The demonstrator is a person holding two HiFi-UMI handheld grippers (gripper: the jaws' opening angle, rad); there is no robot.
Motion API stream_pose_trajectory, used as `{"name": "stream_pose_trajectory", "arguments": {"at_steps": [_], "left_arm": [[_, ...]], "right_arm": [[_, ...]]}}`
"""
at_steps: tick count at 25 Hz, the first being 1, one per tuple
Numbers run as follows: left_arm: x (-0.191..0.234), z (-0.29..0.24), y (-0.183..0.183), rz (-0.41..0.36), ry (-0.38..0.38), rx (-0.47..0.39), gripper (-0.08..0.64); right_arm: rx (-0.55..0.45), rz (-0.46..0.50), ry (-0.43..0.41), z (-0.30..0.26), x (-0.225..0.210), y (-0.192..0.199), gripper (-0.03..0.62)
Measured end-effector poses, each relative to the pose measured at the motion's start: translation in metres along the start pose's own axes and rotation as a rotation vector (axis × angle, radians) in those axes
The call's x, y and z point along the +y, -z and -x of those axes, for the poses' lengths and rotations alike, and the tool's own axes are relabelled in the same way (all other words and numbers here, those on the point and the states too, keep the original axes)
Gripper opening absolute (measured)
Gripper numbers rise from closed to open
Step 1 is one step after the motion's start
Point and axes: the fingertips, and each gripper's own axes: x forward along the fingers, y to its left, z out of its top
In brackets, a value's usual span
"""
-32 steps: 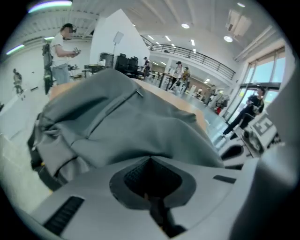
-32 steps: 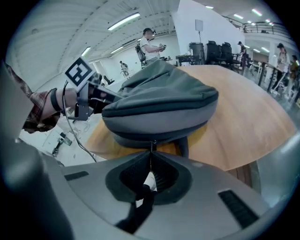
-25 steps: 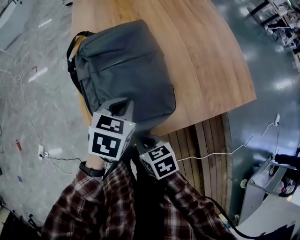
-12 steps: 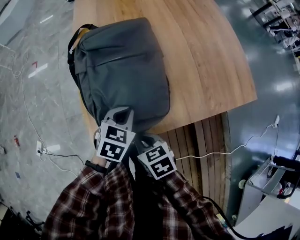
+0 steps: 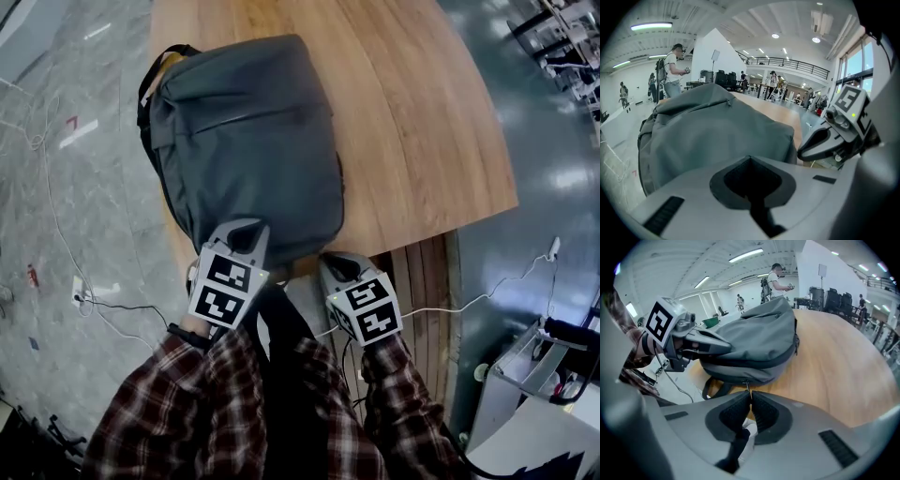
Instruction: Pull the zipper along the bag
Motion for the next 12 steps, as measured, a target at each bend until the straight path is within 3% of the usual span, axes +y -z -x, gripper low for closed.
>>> {"name": "stream_pose_trajectory", "arguments": {"at_steps": [12], "left_arm": [[-0.004, 0.004, 0.011, -0.02, 0.046, 0.023, 0.01]], "right_arm": [[0.026, -0.013, 0.108, -0.005, -0.086, -0.019, 0.021]]}}
